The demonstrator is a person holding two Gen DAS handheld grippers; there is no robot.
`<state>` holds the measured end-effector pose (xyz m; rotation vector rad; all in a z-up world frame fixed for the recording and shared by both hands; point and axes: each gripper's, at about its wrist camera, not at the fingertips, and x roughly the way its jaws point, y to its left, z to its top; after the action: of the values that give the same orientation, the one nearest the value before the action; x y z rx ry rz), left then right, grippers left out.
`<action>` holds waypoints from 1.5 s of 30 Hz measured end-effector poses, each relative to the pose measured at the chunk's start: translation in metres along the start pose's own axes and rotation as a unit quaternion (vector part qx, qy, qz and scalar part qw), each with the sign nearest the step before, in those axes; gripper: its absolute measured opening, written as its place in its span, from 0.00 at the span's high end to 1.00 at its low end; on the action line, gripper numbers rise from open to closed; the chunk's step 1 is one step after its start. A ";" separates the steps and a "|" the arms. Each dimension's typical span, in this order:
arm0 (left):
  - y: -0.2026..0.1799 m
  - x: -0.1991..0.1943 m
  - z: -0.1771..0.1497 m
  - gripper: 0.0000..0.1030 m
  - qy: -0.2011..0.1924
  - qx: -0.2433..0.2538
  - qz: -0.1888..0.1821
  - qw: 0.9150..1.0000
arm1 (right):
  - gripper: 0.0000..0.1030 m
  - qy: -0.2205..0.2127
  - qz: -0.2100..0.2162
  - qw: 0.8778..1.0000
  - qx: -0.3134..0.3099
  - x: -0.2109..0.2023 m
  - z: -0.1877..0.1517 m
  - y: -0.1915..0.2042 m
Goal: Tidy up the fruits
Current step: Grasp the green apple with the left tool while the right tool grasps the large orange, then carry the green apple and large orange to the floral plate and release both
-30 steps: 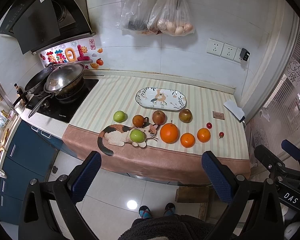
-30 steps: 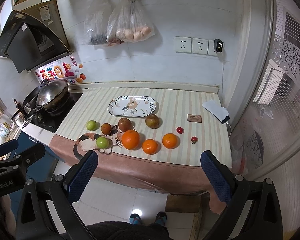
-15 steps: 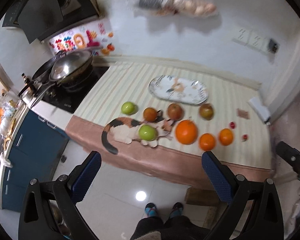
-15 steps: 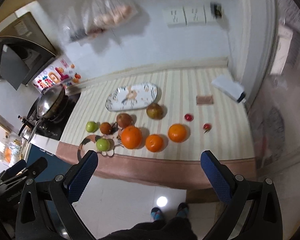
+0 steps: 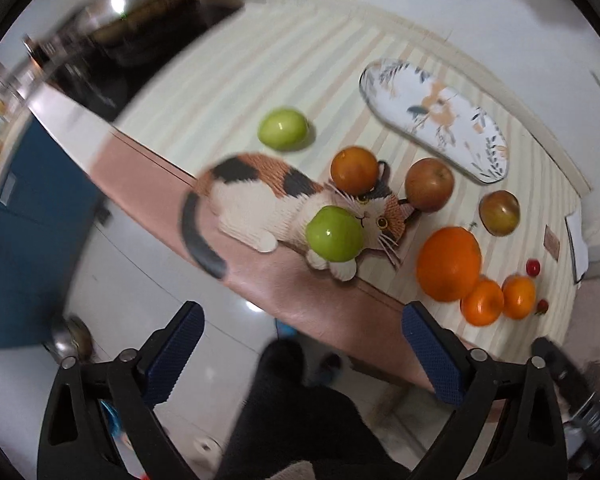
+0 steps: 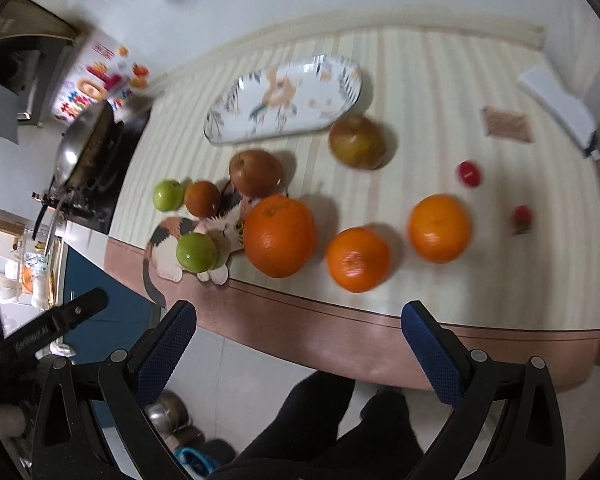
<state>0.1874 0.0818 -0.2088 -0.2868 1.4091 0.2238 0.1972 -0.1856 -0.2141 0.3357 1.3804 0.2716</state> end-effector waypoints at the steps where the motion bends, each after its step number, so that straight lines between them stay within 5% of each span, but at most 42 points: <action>1: 0.002 0.012 0.008 0.06 0.018 -0.006 -0.014 1.000 | 0.00 0.007 -0.003 1.000 0.001 0.010 0.005 0.004; 7: -0.001 0.089 0.049 0.13 0.115 -0.019 -0.072 0.991 | 0.00 0.046 -0.020 0.998 0.032 0.069 0.033 0.028; 14: -0.014 0.140 0.063 0.37 0.175 0.006 -0.097 0.980 | 0.00 0.077 -0.049 0.994 0.065 0.114 0.052 0.037; 22: -0.036 0.149 0.060 0.42 0.169 0.046 -0.095 0.980 | 0.04 0.103 -0.077 0.989 0.078 0.144 0.061 0.038; 27: -0.043 0.146 0.057 0.43 0.155 0.053 -0.090 0.982 | 0.20 0.125 -0.097 0.985 0.074 0.159 0.060 0.037; 35: -0.058 0.137 0.045 0.43 0.136 0.066 -0.064 0.986 | 0.22 0.120 -0.080 0.988 0.047 0.162 0.065 0.043; 45: -0.046 0.093 0.046 0.43 0.115 0.062 -0.080 0.988 | 0.22 0.114 -0.019 0.993 0.030 0.130 0.068 0.050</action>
<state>0.2594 0.0522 -0.2914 -0.3294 1.6111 -0.0307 0.2870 -0.0947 -0.3019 0.3348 1.6214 0.2438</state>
